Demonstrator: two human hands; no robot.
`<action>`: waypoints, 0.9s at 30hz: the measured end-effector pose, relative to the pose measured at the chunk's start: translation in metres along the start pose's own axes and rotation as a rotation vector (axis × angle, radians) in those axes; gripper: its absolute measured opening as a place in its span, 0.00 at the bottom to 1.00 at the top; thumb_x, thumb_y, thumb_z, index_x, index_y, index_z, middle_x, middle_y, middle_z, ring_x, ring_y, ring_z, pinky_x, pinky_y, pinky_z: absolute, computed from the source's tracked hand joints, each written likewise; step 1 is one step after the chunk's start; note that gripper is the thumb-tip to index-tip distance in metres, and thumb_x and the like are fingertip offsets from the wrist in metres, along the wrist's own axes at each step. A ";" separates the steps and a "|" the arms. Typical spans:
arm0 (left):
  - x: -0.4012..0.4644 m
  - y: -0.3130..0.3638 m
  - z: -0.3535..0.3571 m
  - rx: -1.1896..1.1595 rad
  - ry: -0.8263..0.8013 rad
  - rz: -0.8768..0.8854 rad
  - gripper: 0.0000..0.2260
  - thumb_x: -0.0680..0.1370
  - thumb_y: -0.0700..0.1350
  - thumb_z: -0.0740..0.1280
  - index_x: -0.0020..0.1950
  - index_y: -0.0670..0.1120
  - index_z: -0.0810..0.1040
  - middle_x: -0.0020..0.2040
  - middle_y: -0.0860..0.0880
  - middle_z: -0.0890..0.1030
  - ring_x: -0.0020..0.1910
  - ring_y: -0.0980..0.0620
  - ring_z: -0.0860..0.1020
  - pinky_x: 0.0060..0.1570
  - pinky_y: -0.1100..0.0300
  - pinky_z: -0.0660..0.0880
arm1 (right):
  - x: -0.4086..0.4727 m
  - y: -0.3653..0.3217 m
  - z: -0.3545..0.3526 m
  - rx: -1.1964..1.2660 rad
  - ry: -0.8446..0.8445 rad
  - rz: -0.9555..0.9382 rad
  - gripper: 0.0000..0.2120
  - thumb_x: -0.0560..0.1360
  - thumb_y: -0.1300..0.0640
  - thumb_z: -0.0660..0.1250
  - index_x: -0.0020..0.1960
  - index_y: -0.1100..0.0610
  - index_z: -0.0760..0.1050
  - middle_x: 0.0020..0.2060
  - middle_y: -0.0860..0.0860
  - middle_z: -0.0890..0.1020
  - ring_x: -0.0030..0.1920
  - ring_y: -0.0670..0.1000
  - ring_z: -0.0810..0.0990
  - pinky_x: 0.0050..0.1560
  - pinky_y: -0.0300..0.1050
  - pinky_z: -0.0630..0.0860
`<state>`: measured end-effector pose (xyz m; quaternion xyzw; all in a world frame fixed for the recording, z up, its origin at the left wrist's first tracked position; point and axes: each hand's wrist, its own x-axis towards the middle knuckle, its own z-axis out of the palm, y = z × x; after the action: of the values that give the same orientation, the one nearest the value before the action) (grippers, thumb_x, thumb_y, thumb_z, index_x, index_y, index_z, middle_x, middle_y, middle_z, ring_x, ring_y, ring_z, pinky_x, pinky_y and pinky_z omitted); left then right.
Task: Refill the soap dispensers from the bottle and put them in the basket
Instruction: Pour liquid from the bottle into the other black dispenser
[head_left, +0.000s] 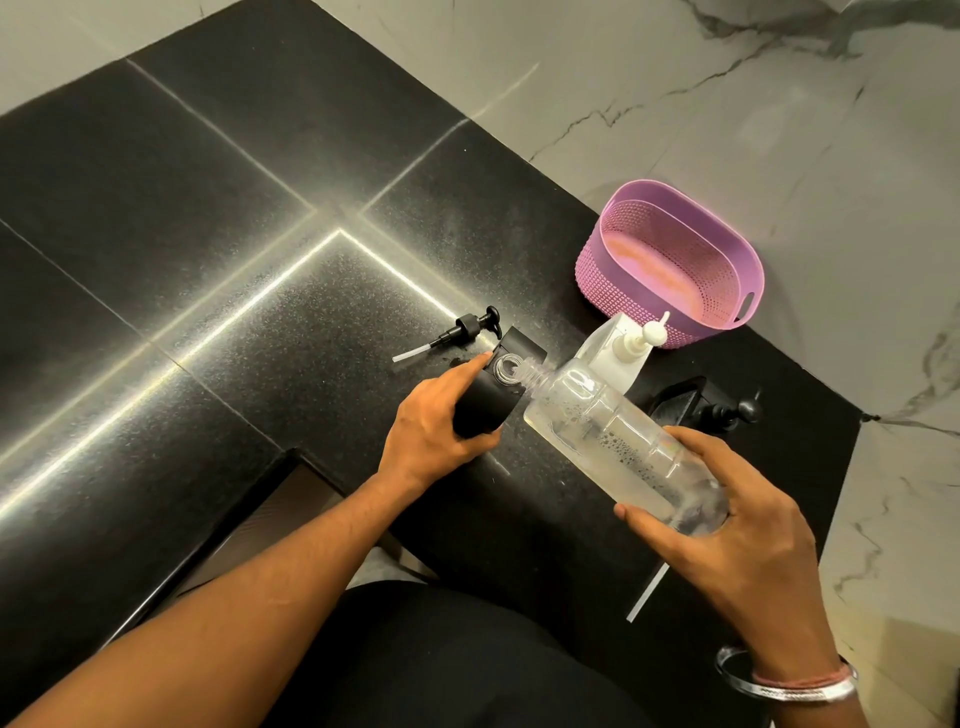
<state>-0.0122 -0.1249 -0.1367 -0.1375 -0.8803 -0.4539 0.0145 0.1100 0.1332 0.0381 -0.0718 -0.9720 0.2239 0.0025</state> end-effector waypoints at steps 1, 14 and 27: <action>0.000 0.000 0.000 0.002 0.000 0.002 0.41 0.71 0.53 0.82 0.80 0.56 0.67 0.66 0.53 0.82 0.56 0.47 0.81 0.61 0.50 0.78 | 0.000 0.000 0.000 -0.001 -0.001 0.001 0.41 0.63 0.34 0.79 0.72 0.48 0.74 0.61 0.48 0.82 0.58 0.47 0.79 0.48 0.45 0.85; 0.000 -0.001 0.001 0.009 0.000 -0.006 0.41 0.71 0.53 0.82 0.80 0.55 0.68 0.65 0.52 0.82 0.56 0.47 0.82 0.60 0.49 0.79 | 0.000 -0.002 -0.002 0.001 -0.003 -0.002 0.41 0.64 0.35 0.79 0.72 0.48 0.74 0.62 0.47 0.82 0.58 0.46 0.80 0.48 0.39 0.83; 0.000 0.000 0.000 0.012 0.003 0.001 0.40 0.71 0.53 0.81 0.80 0.55 0.67 0.64 0.53 0.82 0.55 0.48 0.81 0.60 0.50 0.79 | 0.000 -0.001 -0.002 0.004 -0.010 0.003 0.41 0.64 0.33 0.78 0.72 0.47 0.74 0.63 0.46 0.82 0.60 0.47 0.80 0.49 0.44 0.85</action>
<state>-0.0119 -0.1244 -0.1368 -0.1371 -0.8829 -0.4488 0.0167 0.1099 0.1329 0.0405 -0.0720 -0.9714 0.2264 -0.0025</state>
